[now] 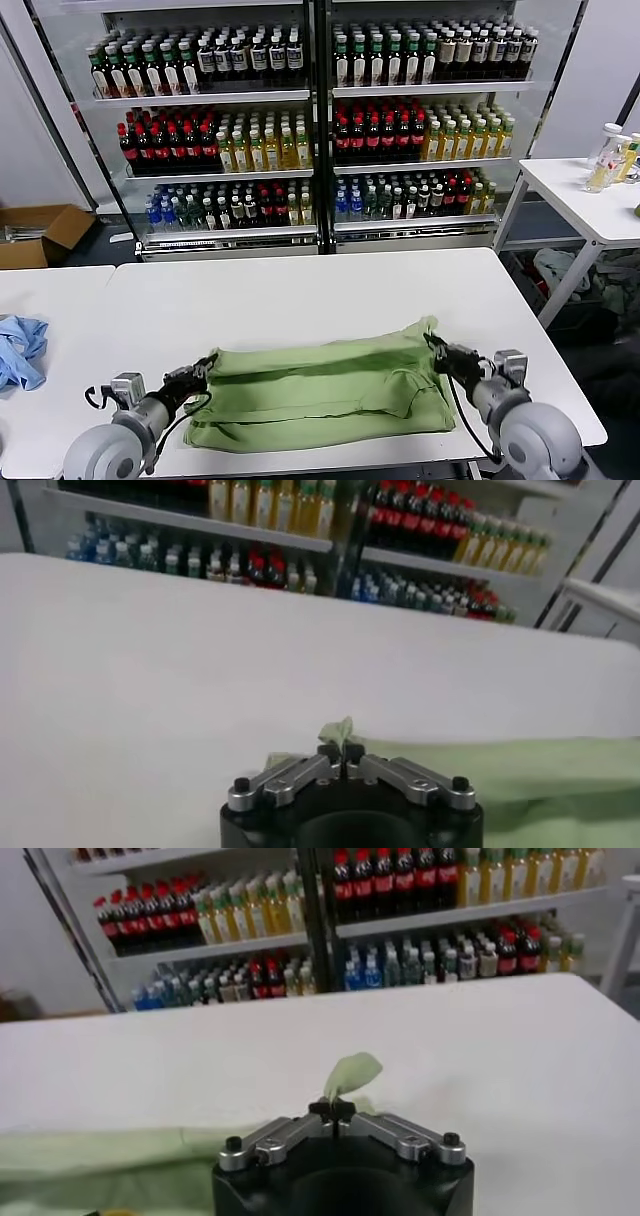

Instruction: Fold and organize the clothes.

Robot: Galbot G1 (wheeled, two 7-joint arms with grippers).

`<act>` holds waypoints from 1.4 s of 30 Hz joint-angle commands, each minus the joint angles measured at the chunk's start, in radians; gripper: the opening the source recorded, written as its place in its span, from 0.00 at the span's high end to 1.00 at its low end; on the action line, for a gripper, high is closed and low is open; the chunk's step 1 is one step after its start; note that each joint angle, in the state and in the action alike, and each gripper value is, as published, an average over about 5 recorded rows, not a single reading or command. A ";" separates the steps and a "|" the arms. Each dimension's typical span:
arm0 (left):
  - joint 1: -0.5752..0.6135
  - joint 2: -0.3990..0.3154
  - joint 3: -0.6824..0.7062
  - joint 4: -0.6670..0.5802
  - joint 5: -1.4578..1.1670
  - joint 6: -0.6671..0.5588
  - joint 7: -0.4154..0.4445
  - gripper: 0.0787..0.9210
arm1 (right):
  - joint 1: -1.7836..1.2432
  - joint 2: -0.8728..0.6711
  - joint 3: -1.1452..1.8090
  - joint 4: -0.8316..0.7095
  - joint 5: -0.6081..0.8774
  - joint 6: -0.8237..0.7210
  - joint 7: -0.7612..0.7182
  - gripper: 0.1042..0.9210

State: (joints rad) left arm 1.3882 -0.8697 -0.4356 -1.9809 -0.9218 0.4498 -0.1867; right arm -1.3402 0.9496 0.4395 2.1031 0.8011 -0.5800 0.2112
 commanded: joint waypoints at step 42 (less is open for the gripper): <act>0.196 -0.346 0.031 -0.037 0.460 -0.131 -0.167 0.36 | -0.229 -0.001 0.086 0.150 -0.193 0.075 -0.018 0.12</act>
State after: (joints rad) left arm 1.5867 -1.1857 -0.4047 -2.0597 -0.4435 0.3104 -0.3466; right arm -1.5611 0.9491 0.5198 2.2441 0.6130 -0.5084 0.1895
